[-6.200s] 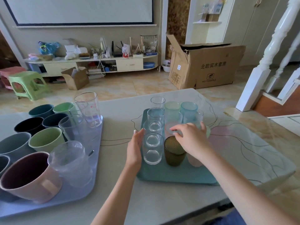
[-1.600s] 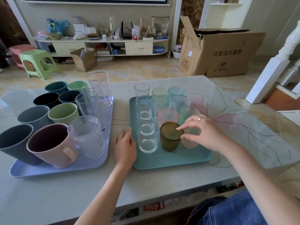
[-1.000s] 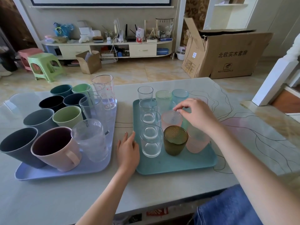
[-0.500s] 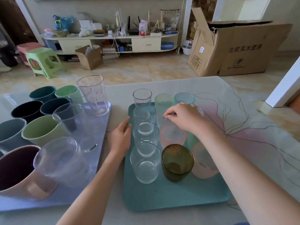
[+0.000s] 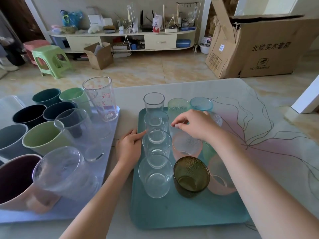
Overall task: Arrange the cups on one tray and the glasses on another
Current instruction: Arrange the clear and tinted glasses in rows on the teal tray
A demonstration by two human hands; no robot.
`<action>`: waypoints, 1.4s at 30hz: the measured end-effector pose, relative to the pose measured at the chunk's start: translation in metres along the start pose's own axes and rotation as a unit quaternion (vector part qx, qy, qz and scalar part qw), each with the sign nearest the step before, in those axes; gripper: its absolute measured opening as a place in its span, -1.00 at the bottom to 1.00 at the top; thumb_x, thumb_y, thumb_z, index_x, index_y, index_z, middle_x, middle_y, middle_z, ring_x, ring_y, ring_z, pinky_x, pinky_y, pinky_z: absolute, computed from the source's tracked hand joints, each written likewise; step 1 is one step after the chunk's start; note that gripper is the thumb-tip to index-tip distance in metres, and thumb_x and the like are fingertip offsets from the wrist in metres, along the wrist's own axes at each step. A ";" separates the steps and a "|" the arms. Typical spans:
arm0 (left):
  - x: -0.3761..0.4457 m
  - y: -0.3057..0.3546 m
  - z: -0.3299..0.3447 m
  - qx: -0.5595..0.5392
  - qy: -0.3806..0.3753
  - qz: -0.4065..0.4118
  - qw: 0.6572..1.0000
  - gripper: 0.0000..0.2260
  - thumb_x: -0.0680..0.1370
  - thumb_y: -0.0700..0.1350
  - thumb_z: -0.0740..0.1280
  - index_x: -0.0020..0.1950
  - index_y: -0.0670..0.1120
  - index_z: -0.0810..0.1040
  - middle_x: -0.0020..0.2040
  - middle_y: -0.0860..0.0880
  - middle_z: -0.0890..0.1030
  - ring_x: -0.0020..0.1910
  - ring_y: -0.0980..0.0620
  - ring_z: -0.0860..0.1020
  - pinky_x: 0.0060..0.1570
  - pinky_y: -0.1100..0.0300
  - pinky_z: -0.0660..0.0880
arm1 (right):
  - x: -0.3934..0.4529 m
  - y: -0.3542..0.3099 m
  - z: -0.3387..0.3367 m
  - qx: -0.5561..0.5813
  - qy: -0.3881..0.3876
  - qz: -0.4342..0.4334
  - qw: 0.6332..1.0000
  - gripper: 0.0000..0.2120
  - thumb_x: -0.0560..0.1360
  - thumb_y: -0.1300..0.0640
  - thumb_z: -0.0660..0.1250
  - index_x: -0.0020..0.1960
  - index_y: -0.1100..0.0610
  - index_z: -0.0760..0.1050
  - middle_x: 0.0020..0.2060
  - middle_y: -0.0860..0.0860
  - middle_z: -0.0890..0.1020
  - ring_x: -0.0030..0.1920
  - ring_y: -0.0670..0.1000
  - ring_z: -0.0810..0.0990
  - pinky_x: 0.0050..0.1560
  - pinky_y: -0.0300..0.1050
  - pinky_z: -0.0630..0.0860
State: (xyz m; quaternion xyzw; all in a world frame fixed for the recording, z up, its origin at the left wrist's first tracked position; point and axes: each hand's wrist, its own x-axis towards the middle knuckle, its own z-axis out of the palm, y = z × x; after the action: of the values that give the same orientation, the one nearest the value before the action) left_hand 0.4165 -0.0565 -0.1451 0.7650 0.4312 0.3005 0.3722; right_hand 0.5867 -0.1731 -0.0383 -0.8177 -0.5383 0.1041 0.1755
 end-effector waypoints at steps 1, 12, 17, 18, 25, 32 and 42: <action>-0.001 0.001 0.000 0.007 0.000 0.005 1.000 -0.70 0.56 -0.23 0.25 0.14 0.12 0.60 -0.10 0.14 0.61 0.14 0.16 0.50 0.08 0.22 0.37 | 0.000 0.000 0.000 0.003 0.000 0.000 1.000 -0.85 0.54 0.03 0.28 -0.01 -0.14 0.62 -0.02 -0.16 0.67 0.05 -0.07 0.55 0.30 -0.02 0.23; 0.002 -0.003 0.001 0.047 -0.006 0.002 0.999 -0.68 0.56 -0.24 0.21 0.18 0.08 0.59 0.32 -0.03 0.52 0.41 0.01 0.36 0.30 0.21 0.32 | 0.003 0.011 0.003 -0.146 0.136 0.026 0.979 -0.71 0.61 0.05 0.12 0.28 -0.13 0.45 0.18 -0.09 0.59 0.31 -0.02 0.34 0.27 0.07 -0.02; 0.001 -0.002 0.001 0.055 0.002 0.001 0.998 -0.68 0.57 -0.26 0.20 0.19 0.03 0.59 0.37 -0.07 0.46 0.43 0.03 0.32 0.33 0.22 0.27 | 0.009 0.008 0.011 -0.130 0.069 0.046 0.988 -0.67 0.64 0.00 0.00 0.32 -0.13 0.40 0.23 -0.10 0.54 0.39 -0.07 0.29 0.33 0.45 -0.31; 0.000 -0.002 0.001 0.058 0.001 0.005 0.998 -0.68 0.56 -0.27 0.20 0.19 0.03 0.59 0.36 -0.06 0.47 0.42 0.03 0.33 0.32 0.22 0.28 | 0.011 0.008 0.012 -0.127 0.063 0.045 0.989 -0.67 0.64 -0.01 -0.01 0.33 -0.13 0.39 0.24 -0.11 0.53 0.39 -0.07 0.31 0.33 0.46 -0.31; 0.000 -0.003 0.001 0.064 0.005 0.013 0.998 -0.66 0.57 -0.26 0.18 0.18 0.06 0.59 0.35 0.00 0.49 0.42 0.05 0.33 0.34 0.17 0.30 | 0.016 0.005 0.014 -0.093 0.046 0.047 0.993 -0.66 0.65 -0.01 -0.03 0.35 -0.14 0.36 0.26 -0.10 0.52 0.38 -0.05 0.35 0.35 0.46 -0.26; 0.001 -0.003 0.001 0.055 -0.004 0.005 0.998 -0.67 0.57 -0.26 0.19 0.18 0.07 0.59 0.37 -0.03 0.46 0.43 0.05 0.31 0.35 0.23 0.27 | 0.016 0.004 0.014 -0.069 0.047 0.044 0.996 -0.65 0.65 0.01 -0.01 0.37 -0.14 0.36 0.30 -0.12 0.50 0.38 -0.04 0.36 0.37 0.42 -0.26; -0.002 0.001 0.000 0.040 0.003 0.003 0.999 -0.69 0.56 -0.26 0.21 0.16 0.03 0.62 0.30 -0.02 0.54 0.39 0.04 0.36 0.30 0.25 0.27 | -0.005 0.056 -0.014 -0.011 0.137 0.154 0.979 -0.66 0.63 0.11 0.02 0.32 -0.09 0.42 0.26 -0.03 0.54 0.33 0.06 0.41 0.43 0.32 -0.14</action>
State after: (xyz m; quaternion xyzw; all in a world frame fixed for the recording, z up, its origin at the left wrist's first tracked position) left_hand 0.4158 -0.0585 -0.1443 0.7798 0.4415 0.2867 0.3389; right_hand 0.6372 -0.2003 -0.0484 -0.8991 -0.3782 0.0112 0.2201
